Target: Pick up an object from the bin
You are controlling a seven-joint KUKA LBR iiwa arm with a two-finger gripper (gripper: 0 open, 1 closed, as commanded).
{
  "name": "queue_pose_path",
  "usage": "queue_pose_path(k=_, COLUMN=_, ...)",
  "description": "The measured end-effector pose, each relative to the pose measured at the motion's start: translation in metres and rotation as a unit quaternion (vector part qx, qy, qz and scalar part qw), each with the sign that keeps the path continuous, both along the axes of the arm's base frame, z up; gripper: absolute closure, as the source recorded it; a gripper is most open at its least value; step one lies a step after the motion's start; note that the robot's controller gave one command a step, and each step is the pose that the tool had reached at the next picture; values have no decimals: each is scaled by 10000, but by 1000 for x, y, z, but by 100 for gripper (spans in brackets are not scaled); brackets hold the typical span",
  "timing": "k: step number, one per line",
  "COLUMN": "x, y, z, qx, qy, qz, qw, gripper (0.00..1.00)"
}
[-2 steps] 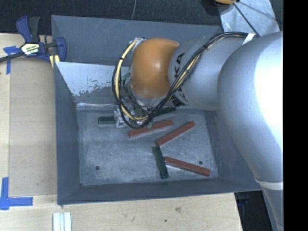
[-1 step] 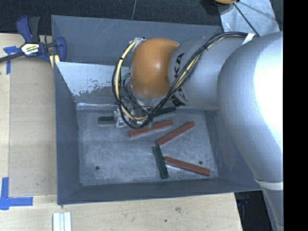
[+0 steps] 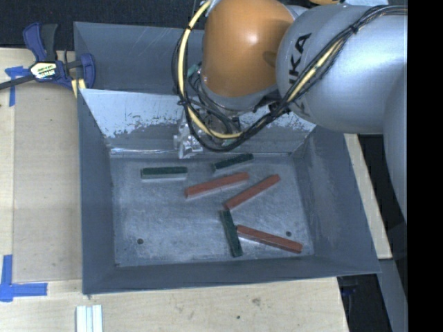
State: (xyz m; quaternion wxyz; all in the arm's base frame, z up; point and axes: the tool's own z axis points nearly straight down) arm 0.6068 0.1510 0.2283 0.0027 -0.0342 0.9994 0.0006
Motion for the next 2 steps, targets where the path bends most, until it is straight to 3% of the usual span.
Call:
queue_pose_path(k=1, x=0, y=0, z=-1, qx=-2, qy=10, qz=-2, qw=10000, gripper=100)
queue_pose_path(k=2, x=-19, y=-7, z=-80, qx=-10, qy=46, qz=-1291, qw=9916, gripper=0)
